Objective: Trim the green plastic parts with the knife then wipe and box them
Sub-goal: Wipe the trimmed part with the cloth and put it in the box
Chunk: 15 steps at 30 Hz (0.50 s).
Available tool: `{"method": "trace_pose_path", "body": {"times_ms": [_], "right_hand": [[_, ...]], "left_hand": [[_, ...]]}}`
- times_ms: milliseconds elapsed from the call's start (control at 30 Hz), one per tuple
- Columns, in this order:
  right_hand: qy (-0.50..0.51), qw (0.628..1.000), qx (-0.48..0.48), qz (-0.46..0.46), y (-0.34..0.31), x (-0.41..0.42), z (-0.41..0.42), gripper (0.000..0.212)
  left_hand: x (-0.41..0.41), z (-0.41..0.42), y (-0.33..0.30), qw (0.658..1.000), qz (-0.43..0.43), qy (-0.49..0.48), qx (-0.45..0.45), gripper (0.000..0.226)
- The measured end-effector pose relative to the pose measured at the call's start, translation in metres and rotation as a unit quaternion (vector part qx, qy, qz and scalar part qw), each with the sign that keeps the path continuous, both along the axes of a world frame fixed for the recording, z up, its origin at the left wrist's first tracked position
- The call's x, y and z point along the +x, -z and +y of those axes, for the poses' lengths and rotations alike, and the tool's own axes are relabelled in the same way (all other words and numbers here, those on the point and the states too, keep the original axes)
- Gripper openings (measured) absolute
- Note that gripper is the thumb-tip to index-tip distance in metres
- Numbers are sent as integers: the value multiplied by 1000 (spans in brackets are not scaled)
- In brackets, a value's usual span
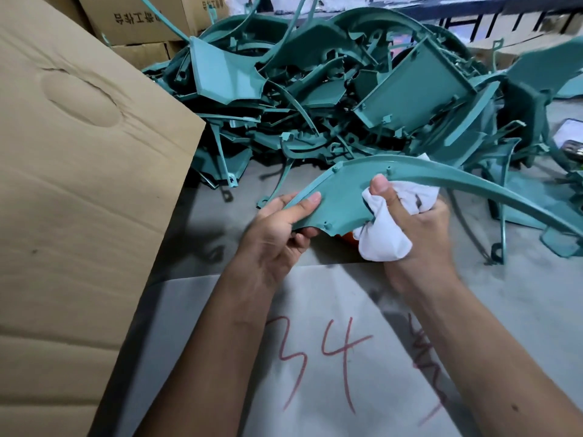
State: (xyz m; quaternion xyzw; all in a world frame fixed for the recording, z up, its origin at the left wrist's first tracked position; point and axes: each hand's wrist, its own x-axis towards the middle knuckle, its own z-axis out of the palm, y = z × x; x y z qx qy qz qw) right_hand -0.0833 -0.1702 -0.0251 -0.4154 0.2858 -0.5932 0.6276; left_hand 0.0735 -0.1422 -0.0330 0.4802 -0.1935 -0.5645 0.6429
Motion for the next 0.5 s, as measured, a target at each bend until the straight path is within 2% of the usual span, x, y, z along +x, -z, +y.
{"method": "trace_pose_path", "body": {"times_ms": [167,200,300,333,367,433,500], "right_hand": [[63,997,-50,-13,-2,-9,-3,17],[71,996,-55,-15,-2,-11,-4,21],[117,992,-52,-18,-4,-9,-3,56],[131,990,-42,-17,-5,-7,-3,59],[130,990,-33,-29,-4,-9,-4,53],[116,988,-9,-98,-10,-17,-10,17],[96,981,23,-165,-16,-25,-15,19]], "left_hand": [[-4,1,-3,999,-35,-16,-11,22],[-6,2,-5,999,-33,-24,-14,24],[-12,2,-6,998,-37,-49,-25,26],[-13,2,-7,997,-40,-55,-24,26],[-12,2,-6,997,-41,-61,-26,26],[-4,4,-6,995,-38,-86,-23,26],[8,5,-4,995,-39,-95,-13,24]]}}
